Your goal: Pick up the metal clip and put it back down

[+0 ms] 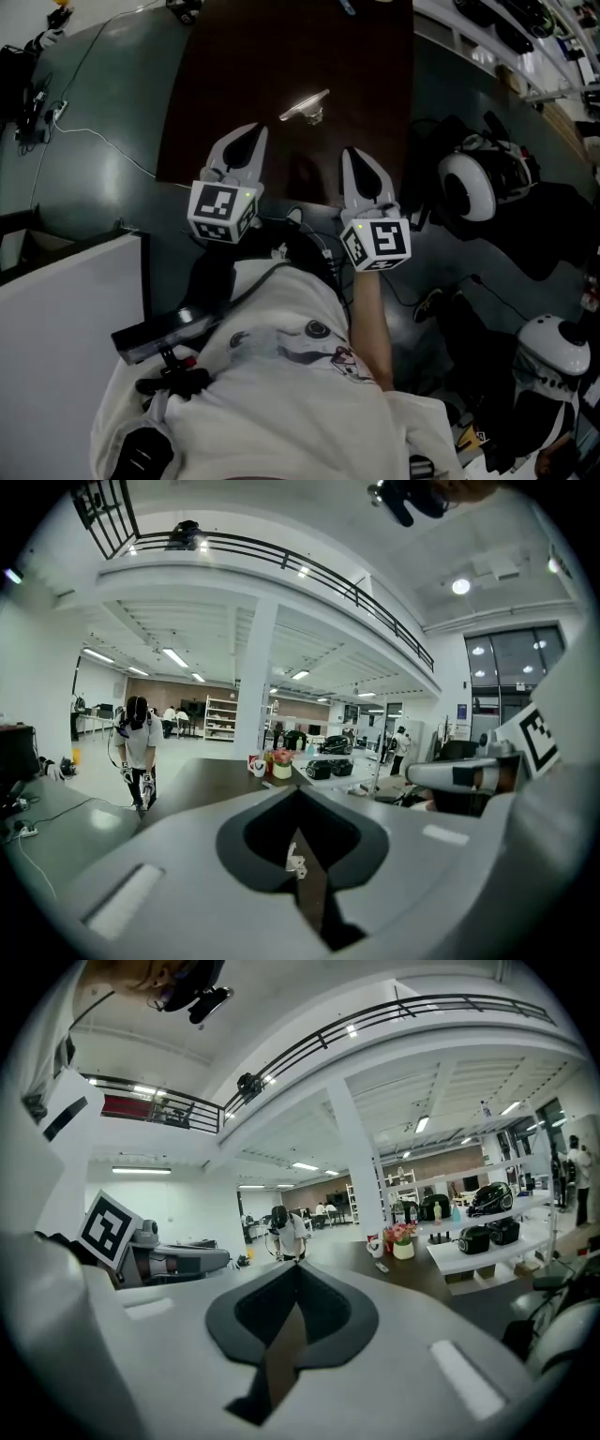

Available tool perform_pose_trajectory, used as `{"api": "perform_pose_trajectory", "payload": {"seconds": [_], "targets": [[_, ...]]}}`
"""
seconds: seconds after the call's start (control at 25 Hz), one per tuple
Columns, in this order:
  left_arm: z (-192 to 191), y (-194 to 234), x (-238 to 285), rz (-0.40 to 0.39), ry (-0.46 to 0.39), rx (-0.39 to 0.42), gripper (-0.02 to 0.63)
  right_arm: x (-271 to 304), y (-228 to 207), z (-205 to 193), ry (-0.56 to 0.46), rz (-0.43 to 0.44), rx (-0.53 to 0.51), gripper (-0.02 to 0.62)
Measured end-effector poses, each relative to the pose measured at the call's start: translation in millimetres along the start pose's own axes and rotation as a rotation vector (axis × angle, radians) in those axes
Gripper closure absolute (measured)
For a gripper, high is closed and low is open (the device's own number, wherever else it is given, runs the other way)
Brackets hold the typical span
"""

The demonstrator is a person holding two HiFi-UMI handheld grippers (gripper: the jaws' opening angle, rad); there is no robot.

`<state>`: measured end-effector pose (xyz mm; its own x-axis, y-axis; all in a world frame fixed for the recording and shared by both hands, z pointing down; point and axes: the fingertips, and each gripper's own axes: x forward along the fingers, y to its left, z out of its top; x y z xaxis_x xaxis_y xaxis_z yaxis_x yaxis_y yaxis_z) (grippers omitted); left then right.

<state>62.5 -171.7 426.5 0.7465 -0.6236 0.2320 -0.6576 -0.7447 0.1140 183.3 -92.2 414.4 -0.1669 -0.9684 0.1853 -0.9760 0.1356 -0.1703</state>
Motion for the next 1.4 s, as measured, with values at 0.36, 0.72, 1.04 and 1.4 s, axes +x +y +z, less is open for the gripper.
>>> {"api": "perform_pose_trajectory", "payload": {"seconds": [0.36,0.72,1.04,1.4], "targets": [[-55,45,23,-0.017,0.150,-0.114,0.607,55,2,-63,0.189,-0.003,0.058,0.594],[-125,51,35,-0.039,0.334,-0.173,0.607,75,-8,-126,0.365,-0.009,0.070,0.549],[-180,73,37,-0.036,0.487,-0.229,0.607,106,-33,-176,0.527,-0.016,0.048,0.486],[-216,77,46,-0.050,0.578,-0.269,0.607,135,-65,-214,0.666,-0.019,-0.030,0.426]]}}
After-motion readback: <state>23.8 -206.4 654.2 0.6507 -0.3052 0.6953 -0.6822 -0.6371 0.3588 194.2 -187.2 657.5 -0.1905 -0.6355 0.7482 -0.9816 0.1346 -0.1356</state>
